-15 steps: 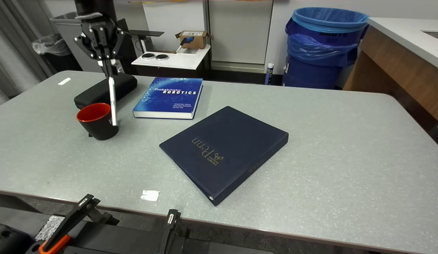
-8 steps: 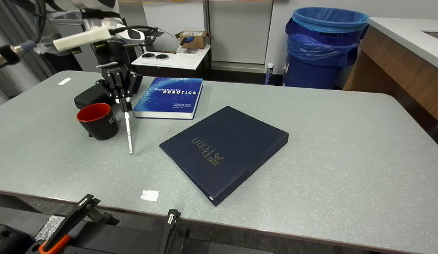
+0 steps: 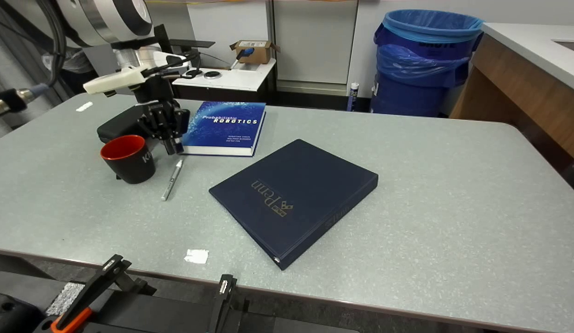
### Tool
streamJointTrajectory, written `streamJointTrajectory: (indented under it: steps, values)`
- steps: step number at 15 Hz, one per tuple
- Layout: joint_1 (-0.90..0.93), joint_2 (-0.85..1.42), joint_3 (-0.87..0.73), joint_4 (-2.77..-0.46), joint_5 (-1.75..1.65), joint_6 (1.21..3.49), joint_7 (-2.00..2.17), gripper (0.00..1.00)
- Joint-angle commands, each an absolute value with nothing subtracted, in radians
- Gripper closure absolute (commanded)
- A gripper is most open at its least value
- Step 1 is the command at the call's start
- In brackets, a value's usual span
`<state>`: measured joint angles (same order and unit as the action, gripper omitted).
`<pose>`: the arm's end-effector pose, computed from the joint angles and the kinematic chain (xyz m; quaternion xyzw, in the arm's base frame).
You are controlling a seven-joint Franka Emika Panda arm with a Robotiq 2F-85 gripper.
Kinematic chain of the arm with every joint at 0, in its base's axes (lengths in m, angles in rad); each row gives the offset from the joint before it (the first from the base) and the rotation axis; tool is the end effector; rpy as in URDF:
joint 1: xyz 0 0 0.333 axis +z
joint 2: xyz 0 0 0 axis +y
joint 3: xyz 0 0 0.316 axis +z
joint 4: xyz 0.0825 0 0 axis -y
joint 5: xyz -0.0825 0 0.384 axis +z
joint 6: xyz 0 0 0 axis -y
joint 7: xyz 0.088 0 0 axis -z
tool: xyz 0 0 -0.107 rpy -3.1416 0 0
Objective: Place the marker on the table
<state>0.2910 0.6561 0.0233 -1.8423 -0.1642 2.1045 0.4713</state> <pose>0.5685 0.1765 0.1431 0.9791 -0.0231 -0.1593 0.1241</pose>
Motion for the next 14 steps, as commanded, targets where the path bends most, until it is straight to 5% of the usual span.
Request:
streamJointTrajectory:
  steps: [1, 7, 14]
  values:
    - [0.319, 0.646, 0.0, -1.853, -0.182, 2.133, 0.518, 0.45]
    - [0.323, 0.632, -0.003, -1.847, -0.178, 2.125, 0.532, 0.01]
    - [0.309, 0.642, 0.011, -1.831, -0.161, 2.098, 0.502, 0.0]
